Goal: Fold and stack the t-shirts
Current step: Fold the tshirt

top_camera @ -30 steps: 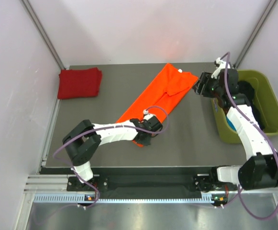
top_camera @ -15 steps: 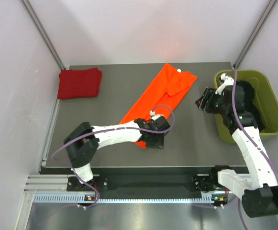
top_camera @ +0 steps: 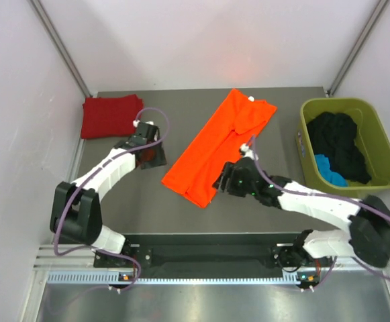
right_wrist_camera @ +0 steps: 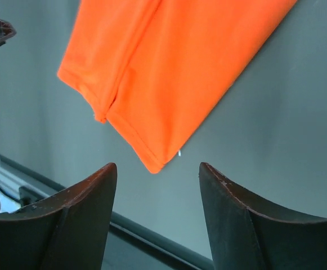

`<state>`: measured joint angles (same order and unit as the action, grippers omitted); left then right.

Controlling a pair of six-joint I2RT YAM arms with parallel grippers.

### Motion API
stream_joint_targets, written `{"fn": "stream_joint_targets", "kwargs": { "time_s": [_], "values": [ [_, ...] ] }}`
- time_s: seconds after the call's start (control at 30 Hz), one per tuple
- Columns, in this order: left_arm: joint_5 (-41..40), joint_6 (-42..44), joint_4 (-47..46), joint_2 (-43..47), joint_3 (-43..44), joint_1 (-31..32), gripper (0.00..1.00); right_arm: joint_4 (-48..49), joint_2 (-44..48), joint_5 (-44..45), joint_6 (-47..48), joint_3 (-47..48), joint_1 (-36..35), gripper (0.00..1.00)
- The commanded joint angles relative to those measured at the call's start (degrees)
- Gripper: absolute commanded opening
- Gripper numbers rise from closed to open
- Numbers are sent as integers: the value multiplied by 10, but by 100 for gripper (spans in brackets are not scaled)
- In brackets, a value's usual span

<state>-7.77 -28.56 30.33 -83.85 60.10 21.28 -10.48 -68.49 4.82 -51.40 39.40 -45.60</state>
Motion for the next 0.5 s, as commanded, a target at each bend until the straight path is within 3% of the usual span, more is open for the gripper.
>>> {"fn": "stream_joint_targets", "kwargs": {
  "time_s": [0.0,0.2,0.47],
  "values": [
    [120,54,-36,-32,-16,-58,55,82,-65,84,-126,30,-65,60],
    [159,101,46,-122,51,-68,56,118,-163,94,-194,43,-115,56],
    [164,126,61,-152,44,-95,53,107,-224,119,-260,51,-149,53]
  ]
}}
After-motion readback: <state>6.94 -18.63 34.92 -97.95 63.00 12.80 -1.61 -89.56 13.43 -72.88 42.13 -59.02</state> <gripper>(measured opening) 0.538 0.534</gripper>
